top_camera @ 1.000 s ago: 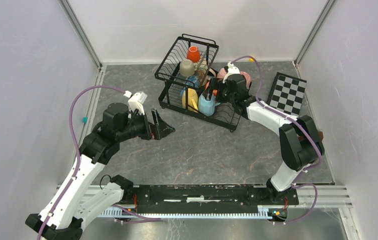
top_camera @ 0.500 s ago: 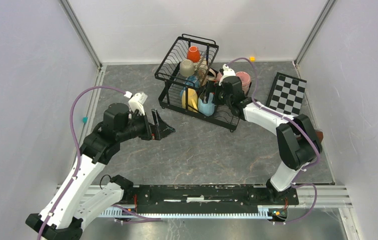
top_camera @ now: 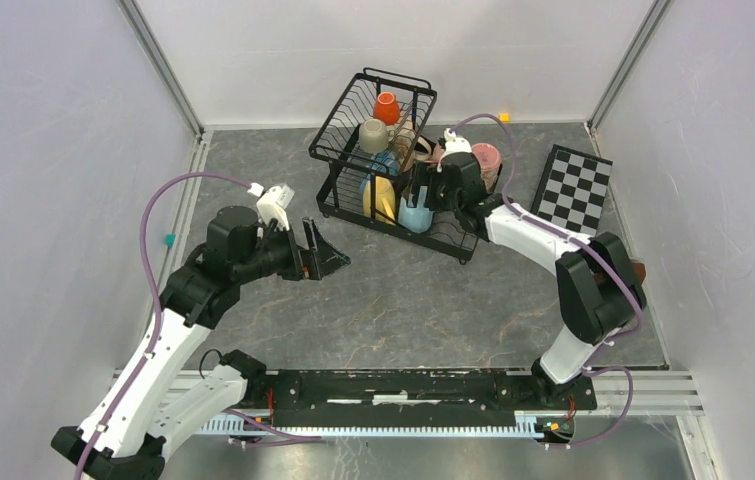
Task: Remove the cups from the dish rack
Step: Unload the cup from the dish rack.
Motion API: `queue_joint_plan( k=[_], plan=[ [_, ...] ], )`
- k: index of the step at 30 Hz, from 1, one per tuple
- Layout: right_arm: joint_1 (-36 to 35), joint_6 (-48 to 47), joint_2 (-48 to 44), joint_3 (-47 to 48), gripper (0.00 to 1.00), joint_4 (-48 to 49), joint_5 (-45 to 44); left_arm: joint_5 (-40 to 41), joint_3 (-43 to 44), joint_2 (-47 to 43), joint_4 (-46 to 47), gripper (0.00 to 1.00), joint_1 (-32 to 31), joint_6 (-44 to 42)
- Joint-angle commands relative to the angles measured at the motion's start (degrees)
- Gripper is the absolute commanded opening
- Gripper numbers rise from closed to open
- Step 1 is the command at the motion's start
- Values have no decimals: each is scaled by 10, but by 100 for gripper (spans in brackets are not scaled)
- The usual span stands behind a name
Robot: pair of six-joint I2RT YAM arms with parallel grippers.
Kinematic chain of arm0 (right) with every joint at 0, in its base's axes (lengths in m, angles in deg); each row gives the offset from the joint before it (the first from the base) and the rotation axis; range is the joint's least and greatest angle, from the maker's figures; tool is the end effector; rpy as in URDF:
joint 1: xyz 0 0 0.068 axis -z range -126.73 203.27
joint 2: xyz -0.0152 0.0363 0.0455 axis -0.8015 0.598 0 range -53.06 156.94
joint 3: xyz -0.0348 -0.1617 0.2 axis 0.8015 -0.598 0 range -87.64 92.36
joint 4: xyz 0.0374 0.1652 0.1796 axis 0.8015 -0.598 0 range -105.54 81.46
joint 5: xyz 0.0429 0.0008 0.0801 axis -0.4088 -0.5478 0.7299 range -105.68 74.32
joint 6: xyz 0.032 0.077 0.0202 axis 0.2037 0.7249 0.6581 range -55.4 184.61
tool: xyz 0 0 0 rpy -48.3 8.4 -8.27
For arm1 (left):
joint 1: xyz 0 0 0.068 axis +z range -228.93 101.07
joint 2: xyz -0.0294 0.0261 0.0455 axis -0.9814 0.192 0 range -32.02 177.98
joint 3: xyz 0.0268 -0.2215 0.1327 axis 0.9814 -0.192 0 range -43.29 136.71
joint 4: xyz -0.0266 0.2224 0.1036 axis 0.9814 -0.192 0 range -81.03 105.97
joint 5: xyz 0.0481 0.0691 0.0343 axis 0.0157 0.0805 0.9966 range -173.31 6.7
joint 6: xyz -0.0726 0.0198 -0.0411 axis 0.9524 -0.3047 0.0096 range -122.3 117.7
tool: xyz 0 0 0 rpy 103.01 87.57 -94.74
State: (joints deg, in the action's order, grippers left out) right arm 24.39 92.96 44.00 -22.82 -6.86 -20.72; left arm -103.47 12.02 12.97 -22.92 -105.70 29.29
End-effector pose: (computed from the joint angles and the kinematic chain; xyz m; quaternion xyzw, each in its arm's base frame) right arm 0.3581 0.1899 0.2144 0.0178 0.8677 0.2037 0.4531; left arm 0.1534 -0.1067 0.3212 0.0537 0.8495 -0.3766 0.3657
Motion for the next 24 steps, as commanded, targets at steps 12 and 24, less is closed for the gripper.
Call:
queue_joint_plan(
  k=[12, 24],
  plan=[
    [4, -46, -25, 7, 93, -91, -61, -18, -11, 3, 18, 100, -2, 22],
    [-24, -69, 1, 27, 96, -117, -112, -20, -9, 5, 21, 100, -2, 22]
  ],
)
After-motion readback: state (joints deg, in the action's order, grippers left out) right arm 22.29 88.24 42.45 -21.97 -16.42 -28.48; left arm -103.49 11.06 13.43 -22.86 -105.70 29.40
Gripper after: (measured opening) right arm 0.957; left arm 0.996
